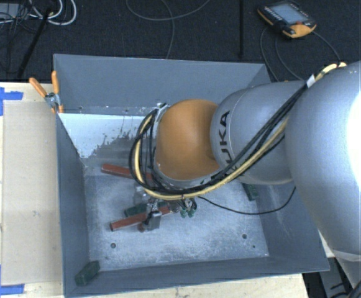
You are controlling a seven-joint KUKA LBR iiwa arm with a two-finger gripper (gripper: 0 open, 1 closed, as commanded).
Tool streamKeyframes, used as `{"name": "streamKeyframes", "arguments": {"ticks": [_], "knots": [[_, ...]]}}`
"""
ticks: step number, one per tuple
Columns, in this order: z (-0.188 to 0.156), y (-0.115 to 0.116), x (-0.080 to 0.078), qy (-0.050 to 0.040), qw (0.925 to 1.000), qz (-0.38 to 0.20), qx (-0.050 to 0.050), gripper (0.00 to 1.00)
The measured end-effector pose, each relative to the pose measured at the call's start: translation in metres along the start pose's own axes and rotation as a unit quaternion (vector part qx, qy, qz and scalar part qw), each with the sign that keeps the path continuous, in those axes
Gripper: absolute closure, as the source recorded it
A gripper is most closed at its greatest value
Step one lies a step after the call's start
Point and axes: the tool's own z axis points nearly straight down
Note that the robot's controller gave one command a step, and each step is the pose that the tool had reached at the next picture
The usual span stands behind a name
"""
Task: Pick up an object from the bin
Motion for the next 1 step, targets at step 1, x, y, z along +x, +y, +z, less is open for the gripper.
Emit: {"name": "streamKeyframes", "arguments": {"ticks": [1], "knots": [[0.0016, 0.0018, -0.0016, 0.0000, 0.9989, -0.047, 0.000, 1.00]]}}
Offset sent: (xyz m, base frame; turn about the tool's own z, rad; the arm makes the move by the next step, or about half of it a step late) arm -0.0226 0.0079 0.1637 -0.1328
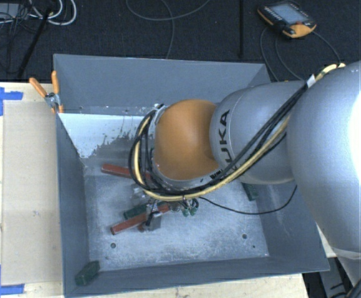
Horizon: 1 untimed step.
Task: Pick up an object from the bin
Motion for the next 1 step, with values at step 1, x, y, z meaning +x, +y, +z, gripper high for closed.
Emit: {"name": "streamKeyframes", "arguments": {"ticks": [1], "knots": [[-0.1668, 0.0121, 0.0198, -0.0029, 0.9998, -0.019, 0.000, 1.00]]}}
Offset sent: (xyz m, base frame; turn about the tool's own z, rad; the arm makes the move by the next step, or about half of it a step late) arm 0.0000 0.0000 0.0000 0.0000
